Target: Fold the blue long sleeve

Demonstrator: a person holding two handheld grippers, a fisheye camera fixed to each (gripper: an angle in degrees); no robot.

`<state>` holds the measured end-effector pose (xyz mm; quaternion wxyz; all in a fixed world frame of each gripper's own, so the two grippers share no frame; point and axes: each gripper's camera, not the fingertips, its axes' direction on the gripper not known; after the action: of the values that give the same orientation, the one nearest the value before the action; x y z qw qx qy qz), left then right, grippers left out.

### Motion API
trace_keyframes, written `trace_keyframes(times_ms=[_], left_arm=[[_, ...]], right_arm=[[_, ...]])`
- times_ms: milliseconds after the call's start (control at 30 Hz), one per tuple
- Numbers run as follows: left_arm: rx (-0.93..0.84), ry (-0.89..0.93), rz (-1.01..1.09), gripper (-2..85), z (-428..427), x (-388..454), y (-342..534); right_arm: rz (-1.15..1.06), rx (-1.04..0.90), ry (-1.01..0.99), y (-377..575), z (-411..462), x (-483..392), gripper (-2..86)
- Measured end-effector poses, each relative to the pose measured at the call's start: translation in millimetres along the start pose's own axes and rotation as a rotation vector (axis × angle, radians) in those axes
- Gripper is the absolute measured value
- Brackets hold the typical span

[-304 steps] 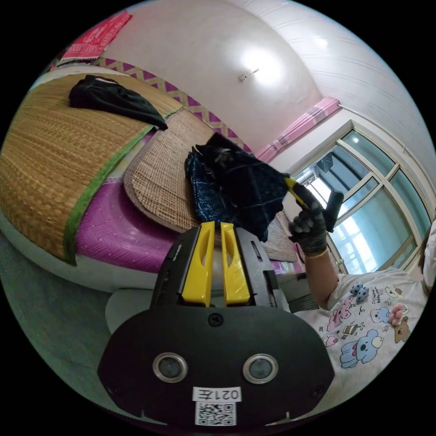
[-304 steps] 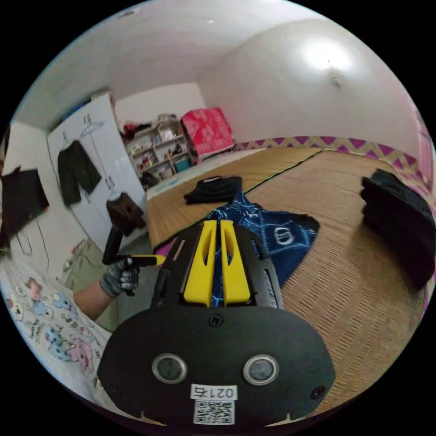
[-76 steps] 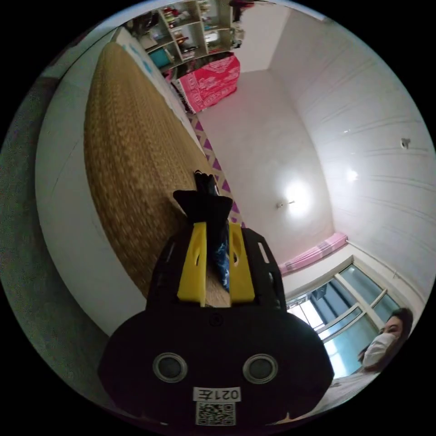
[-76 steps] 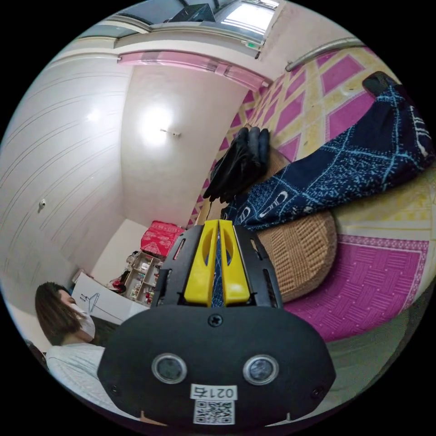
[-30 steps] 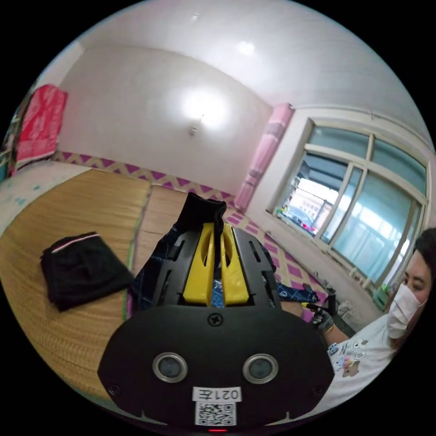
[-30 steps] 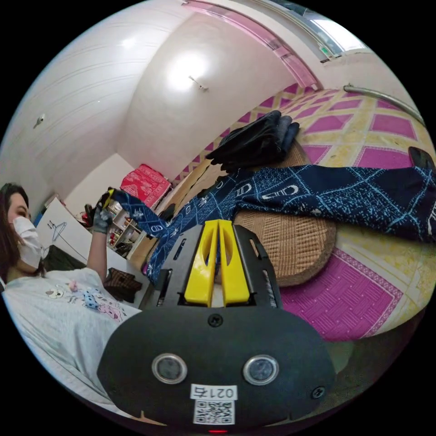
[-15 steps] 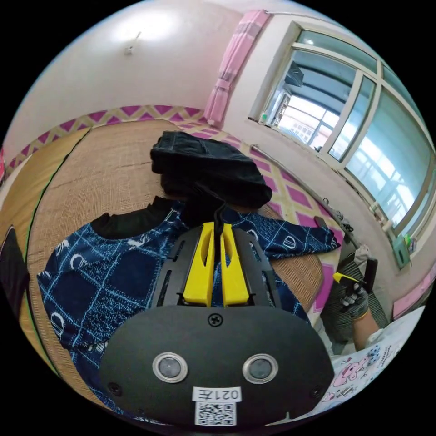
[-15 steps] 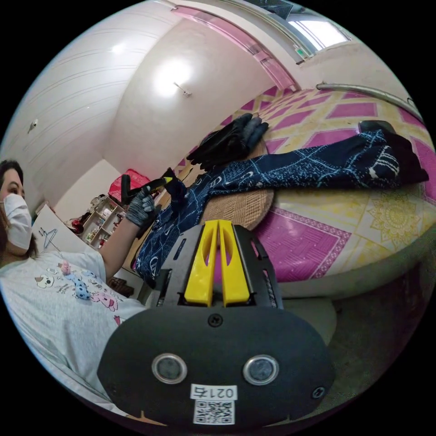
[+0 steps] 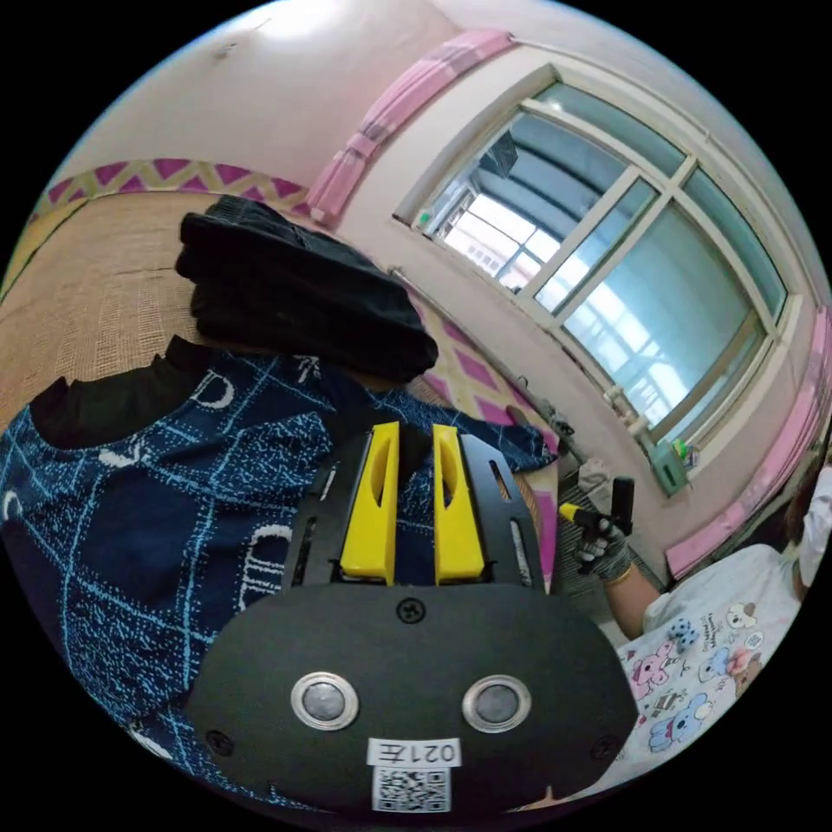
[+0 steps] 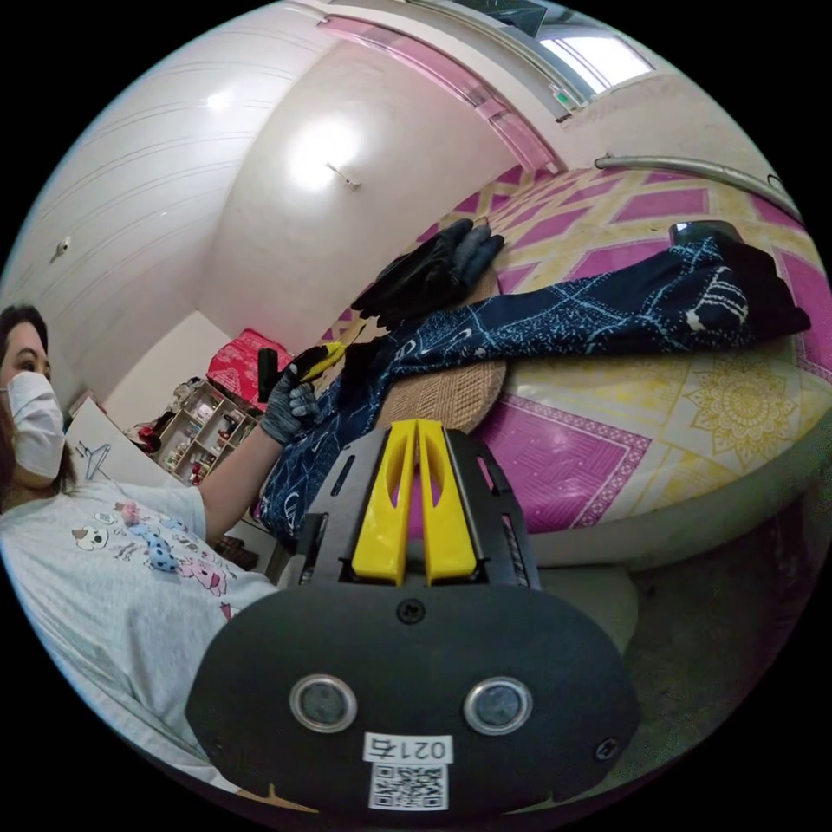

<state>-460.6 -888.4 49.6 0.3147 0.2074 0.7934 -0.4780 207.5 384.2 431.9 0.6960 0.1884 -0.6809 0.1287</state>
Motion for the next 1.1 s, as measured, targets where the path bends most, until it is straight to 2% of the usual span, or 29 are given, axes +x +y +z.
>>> trace_keyframes(times_ms=[100, 233, 367, 433, 500, 600, 833, 900, 1033, 1100], left_arm=[[-0.026, -0.021, -0.053, 6.5, 18, -17, 2], [-0.209, 0.010, -0.153, 6.2, 71, -38, 11], [-0.106, -0.004, -0.125, 3.8, 59, -38, 14], [-0.214, -0.032, -0.158, 1.3, 72, -46, 17], [-0.172, -0.013, -0.171, -0.2, 63, -49, 20], [-0.030, 0.035, -0.154, -0.8, 36, -42, 26], [-0.033, 0.041, -0.102, -0.9, -11, -26, 62], [-0.025, 0.049, -0.108, -0.9, -28, -26, 73], [0.019, 0.040, -0.114, -0.9, -79, -27, 102], [0.036, 0.021, -0.112, -0.9, -104, -26, 115]], right_arm=[[0.007, 0.028, -0.011, -7, -7, 5, -0.5], [0.031, 0.073, -0.016, -12, -22, 12, -0.3], [0.062, 0.122, 0.125, -15, -49, 22, 0.7], [0.133, 0.192, 0.238, -15, -68, 33, 2.6], [0.263, 0.293, 0.329, -16, -94, 58, 7.8], [0.468, 0.412, 0.302, -10, -120, 97, 11.0], [0.621, 0.517, 0.231, -24, -119, 141, 10.5], [0.652, 0.515, 0.240, -33, -112, 149, 6.9], [0.557, 0.553, 0.315, -48, -106, 118, 1.8], [0.350, 0.563, 0.337, -77, -96, 60, 1.2]])
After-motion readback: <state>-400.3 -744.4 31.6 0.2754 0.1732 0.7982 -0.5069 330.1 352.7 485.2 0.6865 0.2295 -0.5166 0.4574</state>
